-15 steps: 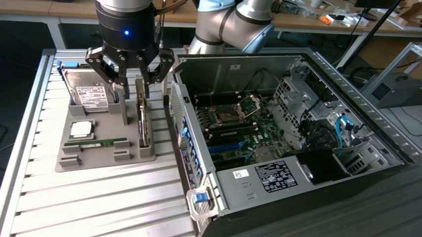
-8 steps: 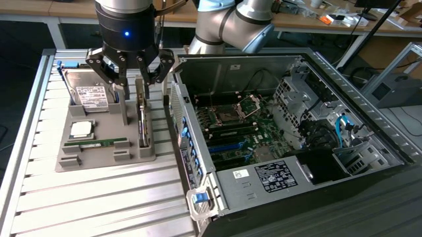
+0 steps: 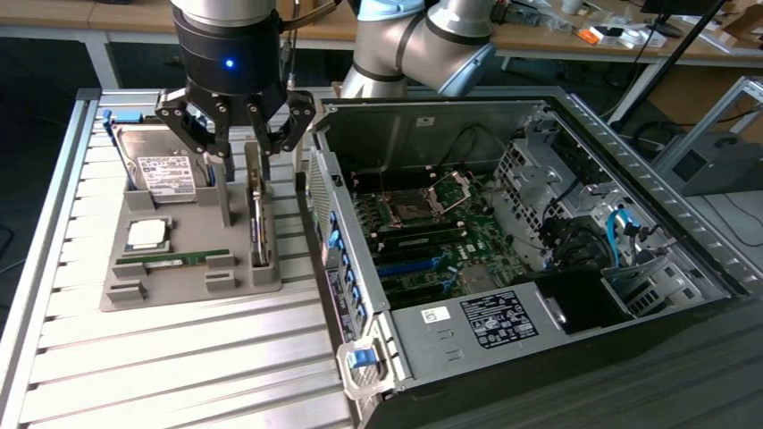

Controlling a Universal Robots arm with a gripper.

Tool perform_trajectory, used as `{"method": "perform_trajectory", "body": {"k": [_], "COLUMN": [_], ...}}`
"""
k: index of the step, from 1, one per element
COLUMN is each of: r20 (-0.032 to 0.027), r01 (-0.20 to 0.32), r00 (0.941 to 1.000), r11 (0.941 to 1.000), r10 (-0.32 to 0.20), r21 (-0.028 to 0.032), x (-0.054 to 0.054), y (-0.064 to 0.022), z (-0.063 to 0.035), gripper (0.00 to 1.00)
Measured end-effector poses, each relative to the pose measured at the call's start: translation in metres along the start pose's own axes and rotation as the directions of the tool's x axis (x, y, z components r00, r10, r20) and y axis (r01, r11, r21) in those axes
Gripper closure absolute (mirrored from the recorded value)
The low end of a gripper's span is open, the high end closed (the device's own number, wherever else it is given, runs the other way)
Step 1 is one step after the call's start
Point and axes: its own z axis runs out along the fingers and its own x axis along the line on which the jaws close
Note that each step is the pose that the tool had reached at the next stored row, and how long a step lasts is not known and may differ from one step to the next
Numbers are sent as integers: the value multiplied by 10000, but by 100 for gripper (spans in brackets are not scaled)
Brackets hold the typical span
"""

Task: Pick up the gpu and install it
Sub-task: 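Pick up the gpu and move the gpu toward the slot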

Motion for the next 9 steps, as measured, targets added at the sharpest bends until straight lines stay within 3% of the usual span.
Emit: {"method": "perform_trajectory", "body": {"k": [9], "r20": [0], "r01": [0], "r00": [10000], "r11": [10000], "r10": [0], "r21": [0], "x": [1], "y": [-1], "z": [24], "gripper": [58]}}
